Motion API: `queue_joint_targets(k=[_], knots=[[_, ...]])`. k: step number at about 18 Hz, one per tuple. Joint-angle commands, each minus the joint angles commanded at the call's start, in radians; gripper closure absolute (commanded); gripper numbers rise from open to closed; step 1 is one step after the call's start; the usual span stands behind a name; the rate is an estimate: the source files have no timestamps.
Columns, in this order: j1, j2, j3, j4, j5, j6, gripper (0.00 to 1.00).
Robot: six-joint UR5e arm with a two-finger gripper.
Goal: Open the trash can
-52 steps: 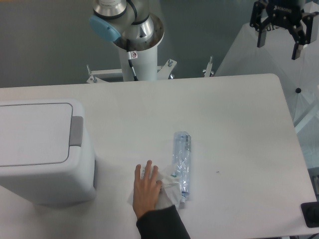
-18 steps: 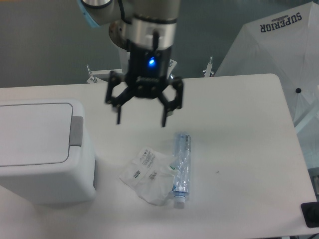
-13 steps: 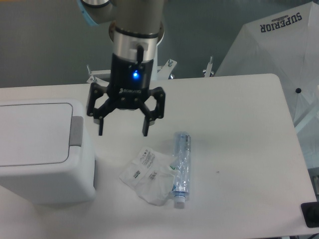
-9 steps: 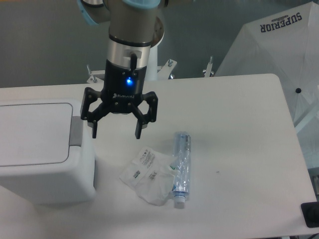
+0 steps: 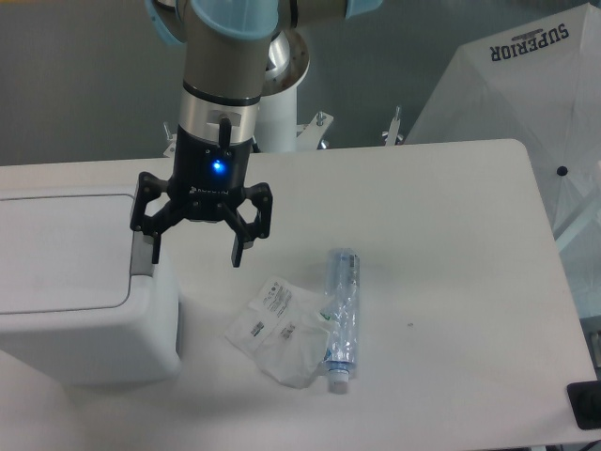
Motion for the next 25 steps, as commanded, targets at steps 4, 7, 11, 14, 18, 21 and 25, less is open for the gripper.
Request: queue_joint_targets(k=[4,7,11,14,18,21,25], knots=[[-0.011,0.002,-0.017,0.003,0.003,-0.002,0.00],[-0.011,0.005,-0.037,0.028,0.003,-0.002,0.00],[-0.012,0.008,-0.054,0.048,0.005,-0.002,0.00],[-0.012,0.008,-0.066,0.051,0.006,-0.002,0.00],[-0.012,0.008,-0.068,0.049,0.006,-0.002,0.00],[-0.012,0.008,-0.068,0.051,0.006,-0.002,0.00],[-0.012,0.008,-0.065,0.051,0.006,-0.002,0.00]])
